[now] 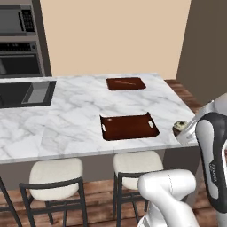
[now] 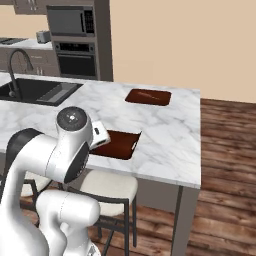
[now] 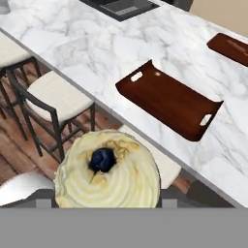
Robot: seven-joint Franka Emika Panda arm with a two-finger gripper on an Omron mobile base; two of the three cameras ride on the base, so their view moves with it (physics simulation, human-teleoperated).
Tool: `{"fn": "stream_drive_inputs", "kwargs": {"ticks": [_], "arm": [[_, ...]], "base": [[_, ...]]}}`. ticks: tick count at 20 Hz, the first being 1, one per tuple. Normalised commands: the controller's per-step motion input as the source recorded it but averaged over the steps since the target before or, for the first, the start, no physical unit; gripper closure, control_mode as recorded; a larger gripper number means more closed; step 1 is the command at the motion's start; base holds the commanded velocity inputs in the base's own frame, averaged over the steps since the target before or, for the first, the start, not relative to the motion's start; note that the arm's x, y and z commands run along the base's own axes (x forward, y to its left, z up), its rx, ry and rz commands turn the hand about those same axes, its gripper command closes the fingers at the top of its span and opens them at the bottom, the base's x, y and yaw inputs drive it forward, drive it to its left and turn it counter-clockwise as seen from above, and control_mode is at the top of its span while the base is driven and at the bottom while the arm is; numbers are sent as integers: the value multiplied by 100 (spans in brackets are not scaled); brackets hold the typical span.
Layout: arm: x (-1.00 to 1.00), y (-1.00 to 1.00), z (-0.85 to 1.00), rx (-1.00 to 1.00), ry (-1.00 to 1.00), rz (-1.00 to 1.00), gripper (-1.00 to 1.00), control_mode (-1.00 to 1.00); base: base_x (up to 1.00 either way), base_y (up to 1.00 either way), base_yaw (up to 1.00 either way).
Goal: Take the donut and cupcake from the fridge and place them on the empty tray on the dining counter.
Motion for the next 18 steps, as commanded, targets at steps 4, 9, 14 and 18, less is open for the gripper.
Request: {"fn": "stream_drive_inputs", "kwargs": {"ticks": [4,9,14,18], "arm": [[74,4,0,20,1,0,100,-100],[79,10,0,13,10,-1,100,-100],[67,7,-2,-1,13,-1,100,-100],[54,0,-15,-2,4,0,100,-100]], "base": [[0,0,0],[0,0,0],[0,0,0],[0,0,0]]}}
